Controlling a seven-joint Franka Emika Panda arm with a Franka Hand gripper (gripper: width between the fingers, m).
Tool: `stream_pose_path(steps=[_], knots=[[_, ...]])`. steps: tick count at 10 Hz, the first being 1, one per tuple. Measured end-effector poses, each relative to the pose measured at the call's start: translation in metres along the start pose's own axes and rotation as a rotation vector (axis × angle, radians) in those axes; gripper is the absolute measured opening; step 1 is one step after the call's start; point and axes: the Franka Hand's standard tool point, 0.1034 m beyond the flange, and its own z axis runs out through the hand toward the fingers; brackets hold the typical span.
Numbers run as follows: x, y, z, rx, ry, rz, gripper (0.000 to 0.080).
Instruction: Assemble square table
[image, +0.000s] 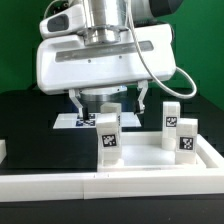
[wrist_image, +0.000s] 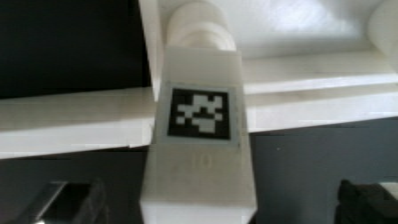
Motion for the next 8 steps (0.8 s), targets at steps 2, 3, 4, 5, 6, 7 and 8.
stream_pose_path(steps=[2, 3, 4, 5, 6, 7, 8], knots=[[0.0, 0.0, 0.004, 0.05, -0.134, 0.009, 0.0649], [0.002, 0.005, 0.007, 0.059, -0.177, 0.006, 0.0649], [0.0, 0.005, 0.006, 0.08, -0.265, -0.003, 0.0649], [0.005, 0.006, 0.004, 0.098, -0.347, -0.018, 0.0649], [0.009, 0.007, 0.005, 0.102, -0.369, -0.021, 0.0649], [0.01, 0.006, 0.005, 0.102, -0.377, -0.011, 0.0649], [0.011, 0.004, 0.005, 0.099, -0.37, -0.007, 0.0649]])
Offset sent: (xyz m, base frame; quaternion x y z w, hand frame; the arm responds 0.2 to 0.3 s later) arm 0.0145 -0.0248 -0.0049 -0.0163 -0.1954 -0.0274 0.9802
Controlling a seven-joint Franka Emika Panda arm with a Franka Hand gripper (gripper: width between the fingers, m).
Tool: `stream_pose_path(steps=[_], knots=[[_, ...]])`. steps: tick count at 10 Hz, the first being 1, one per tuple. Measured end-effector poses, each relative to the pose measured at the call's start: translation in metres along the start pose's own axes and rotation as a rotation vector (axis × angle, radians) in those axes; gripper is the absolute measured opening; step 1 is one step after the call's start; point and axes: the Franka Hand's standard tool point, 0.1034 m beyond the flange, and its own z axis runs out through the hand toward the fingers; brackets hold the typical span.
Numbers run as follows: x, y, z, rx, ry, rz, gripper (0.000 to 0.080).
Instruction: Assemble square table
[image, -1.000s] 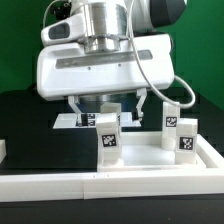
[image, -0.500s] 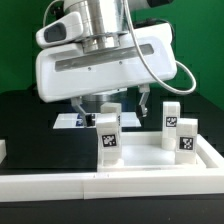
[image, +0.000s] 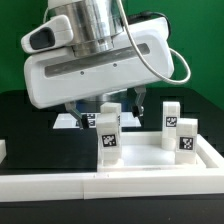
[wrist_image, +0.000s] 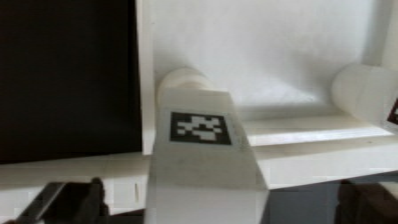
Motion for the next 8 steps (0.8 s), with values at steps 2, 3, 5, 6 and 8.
stream_pose_path(steps=[2, 3, 5, 6, 8], knots=[[0.0003, 0.0045, 0.002, -0.001, 0.0, -0.013, 0.0649], [0.0027, 0.0056, 0.0015, -0.007, 0.013, -0.037, 0.0637], [0.0069, 0.0055, 0.0014, -0.021, 0.042, -0.074, 0.0468], [0.0067, 0.0048, 0.0021, -0.021, 0.043, -0.075, 0.0284], [0.0079, 0.0042, 0.0022, -0.024, 0.054, -0.077, 0.029]])
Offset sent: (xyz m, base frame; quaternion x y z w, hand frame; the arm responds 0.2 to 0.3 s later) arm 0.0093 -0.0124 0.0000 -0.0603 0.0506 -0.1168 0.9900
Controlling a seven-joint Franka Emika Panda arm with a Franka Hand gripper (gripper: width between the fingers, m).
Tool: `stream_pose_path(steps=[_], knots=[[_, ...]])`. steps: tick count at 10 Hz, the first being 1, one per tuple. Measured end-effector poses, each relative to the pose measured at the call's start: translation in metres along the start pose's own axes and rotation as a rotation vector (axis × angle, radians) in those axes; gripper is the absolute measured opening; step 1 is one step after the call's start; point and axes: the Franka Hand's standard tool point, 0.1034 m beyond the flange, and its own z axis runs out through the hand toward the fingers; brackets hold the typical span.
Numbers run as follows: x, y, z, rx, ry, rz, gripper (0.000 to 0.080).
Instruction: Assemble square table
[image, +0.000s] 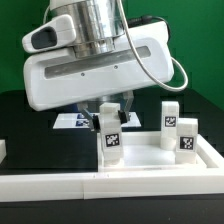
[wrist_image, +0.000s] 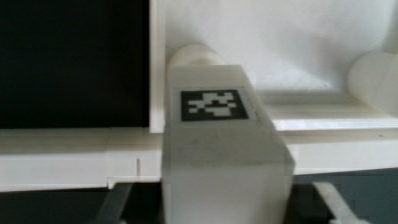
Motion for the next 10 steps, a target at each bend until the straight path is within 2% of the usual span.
stream_pose_path(steps=[4, 7, 10], knots=[[0.0001, -0.0004, 0.0, 0.004, 0.001, 0.043, 0.029], [0.0001, -0.0084, 0.0021, -0.002, 0.049, 0.309, 0.0291], [0.001, -0.0046, 0.0021, -0.012, 0.072, 0.577, 0.0291]])
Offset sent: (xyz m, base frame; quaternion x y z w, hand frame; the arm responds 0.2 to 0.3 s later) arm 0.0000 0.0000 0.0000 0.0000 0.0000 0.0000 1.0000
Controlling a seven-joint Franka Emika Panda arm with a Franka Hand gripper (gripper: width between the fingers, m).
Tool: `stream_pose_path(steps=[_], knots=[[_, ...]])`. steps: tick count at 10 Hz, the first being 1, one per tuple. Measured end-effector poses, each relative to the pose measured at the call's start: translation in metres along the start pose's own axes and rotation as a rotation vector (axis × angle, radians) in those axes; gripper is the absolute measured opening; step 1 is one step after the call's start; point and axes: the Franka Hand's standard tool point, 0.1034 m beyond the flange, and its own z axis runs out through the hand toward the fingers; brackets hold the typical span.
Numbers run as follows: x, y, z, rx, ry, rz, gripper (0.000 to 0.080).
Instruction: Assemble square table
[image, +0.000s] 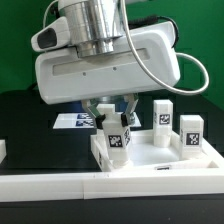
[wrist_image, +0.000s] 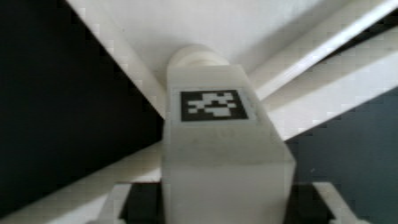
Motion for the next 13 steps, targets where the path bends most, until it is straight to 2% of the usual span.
stream_pose_path(steps=[3, 8, 12, 13], knots=[[0.0006, 0.0007, 0.0005, 0.0, 0.02, 0.275, 0.0291], [-0.0014, 0.0033, 0.0008, -0.024, 0.035, 0.674, 0.0294], [-0.0033, 0.0033, 0.0011, -0.03, 0.029, 0.697, 0.0294], [-0.0035, 0.0022, 0.0007, -0.03, 0.024, 0.642, 0.0454]])
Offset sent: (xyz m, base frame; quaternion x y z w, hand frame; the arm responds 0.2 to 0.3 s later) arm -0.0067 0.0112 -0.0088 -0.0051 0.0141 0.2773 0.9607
